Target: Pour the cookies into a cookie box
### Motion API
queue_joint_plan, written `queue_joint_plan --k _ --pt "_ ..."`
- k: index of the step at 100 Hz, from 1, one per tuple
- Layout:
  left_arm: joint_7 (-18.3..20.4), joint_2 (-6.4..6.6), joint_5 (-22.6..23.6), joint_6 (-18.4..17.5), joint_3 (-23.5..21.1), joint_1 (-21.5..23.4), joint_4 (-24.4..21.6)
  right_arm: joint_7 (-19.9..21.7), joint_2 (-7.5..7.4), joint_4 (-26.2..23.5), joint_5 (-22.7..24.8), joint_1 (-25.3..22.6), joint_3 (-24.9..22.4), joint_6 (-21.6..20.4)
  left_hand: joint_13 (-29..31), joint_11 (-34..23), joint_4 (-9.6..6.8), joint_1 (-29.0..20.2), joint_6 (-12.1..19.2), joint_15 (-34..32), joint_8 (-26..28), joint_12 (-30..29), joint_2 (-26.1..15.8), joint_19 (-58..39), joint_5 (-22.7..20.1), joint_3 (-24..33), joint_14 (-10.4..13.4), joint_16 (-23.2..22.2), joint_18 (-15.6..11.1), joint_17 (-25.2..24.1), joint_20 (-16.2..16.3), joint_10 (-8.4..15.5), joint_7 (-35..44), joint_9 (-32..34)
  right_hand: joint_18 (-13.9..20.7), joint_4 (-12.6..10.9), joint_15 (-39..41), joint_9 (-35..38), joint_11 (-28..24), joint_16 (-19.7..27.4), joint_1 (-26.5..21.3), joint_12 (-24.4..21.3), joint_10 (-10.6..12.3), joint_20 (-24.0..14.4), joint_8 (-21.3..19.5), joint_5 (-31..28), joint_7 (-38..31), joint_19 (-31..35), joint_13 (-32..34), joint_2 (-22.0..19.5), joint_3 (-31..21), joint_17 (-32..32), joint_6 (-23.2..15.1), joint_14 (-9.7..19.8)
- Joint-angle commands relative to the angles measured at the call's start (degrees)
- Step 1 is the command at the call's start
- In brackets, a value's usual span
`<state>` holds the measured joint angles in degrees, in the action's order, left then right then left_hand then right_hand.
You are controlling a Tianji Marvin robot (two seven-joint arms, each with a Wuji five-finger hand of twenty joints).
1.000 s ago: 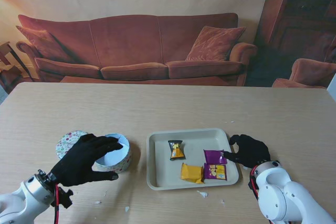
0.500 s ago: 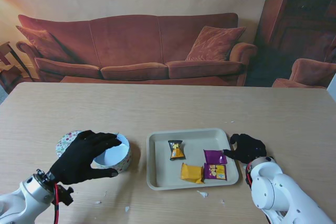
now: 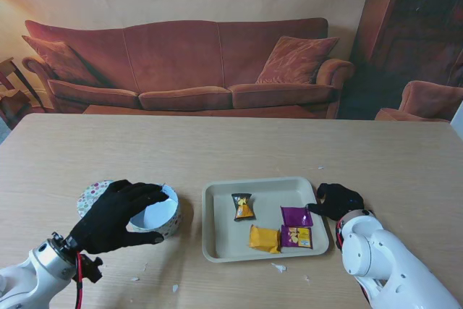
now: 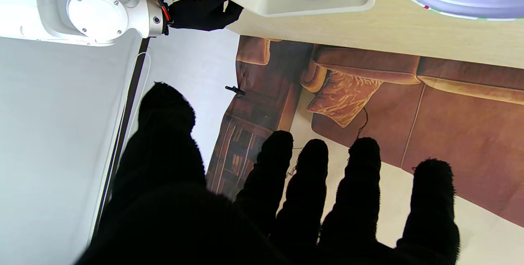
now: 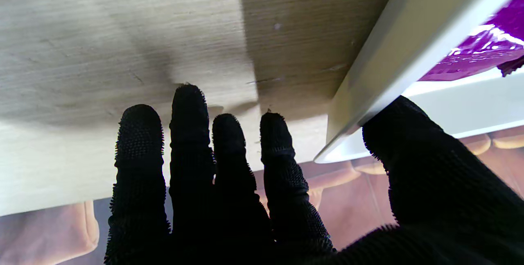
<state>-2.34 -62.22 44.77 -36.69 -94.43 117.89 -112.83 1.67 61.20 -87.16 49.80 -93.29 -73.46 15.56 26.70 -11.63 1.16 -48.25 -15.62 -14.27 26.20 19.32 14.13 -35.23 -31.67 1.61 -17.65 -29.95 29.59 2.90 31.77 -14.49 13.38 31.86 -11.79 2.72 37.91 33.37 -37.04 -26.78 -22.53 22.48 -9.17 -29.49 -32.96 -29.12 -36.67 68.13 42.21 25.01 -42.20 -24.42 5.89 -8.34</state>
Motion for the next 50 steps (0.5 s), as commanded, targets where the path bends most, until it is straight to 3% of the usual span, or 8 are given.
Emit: queue_joint_plan --k 1,20,40,50 --pt "0.6 -0.04 0.6 0.1 0.0 0.0 0.0 1.0 0.24 1.4 0.2 0.6 0.9 0.4 1.3 0.6 0.1 -1.1 0.6 -0.1 -0.2 -0.3 -2.0 -1.0 -1.3 -2.0 -0.3 0.8 0.6 0.1 0.2 -0.6 0.1 1.0 1.2 -1.2 -0.8 -1.0 -1.2 1.5 -2.0 0.0 0.6 -0.7 -0.4 -0.6 -2.6 0.7 -1.2 0.8 -1.7 -0.1 -1.3 0.4" --pt "0.8 -0.01 0.8 0.2 -0.3 0.0 0.1 0.8 0.19 2.8 0.2 1.7 2.8 0.9 1.6 0.6 0.13 -1.5 0.7 -0.2 -0.2 -0.3 -2.0 -1.5 -1.9 -2.0 -0.4 0.7 0.7 0.2 0.3 -0.7 0.3 1.3 1.3 -1.0 -0.3 -0.6 -1.6 1.5 -2.2 -0.1 0.8 -0.6 -1.2 -1.9 -4.5 1.1 -0.8 2.9 -3.9 -0.4 -1.2 0.7" --pt "0.7 -0.09 0.5 0.3 -0.7 0.3 0.1 1.3 -0.19 3.0 2.5 1.9 4.1 0.3 1.9 0.6 0.17 -1.7 0.8 -0.4 -0.2 -0.3 -2.1 -1.8 -2.5 -2.0 -0.6 0.7 0.9 0.4 0.3 -0.9 0.5 1.8 1.7 0.1 0.0 0.1 -2.5 1.8 -1.6 0.0 1.2 0.0 -3.0 -2.6 -7.4 1.4 0.7 9.0 -8.6 -2.0 -1.3 1.5" --pt "0.9 -0.08 0.4 0.4 -0.8 0.4 0.0 0.5 -0.12 3.3 3.0 2.0 4.7 0.6 1.8 0.7 0.19 -1.7 0.8 -0.3 -0.2 -0.3 -2.3 -1.8 -2.5 -2.0 -0.5 0.7 0.7 0.3 0.2 -0.7 0.5 1.8 1.3 0.7 0.5 1.3 -3.3 1.8 -1.7 0.3 0.9 0.3 -6.1 -4.4 -11.3 1.7 2.0 12.2 -11.1 -3.0 -2.1 1.5"
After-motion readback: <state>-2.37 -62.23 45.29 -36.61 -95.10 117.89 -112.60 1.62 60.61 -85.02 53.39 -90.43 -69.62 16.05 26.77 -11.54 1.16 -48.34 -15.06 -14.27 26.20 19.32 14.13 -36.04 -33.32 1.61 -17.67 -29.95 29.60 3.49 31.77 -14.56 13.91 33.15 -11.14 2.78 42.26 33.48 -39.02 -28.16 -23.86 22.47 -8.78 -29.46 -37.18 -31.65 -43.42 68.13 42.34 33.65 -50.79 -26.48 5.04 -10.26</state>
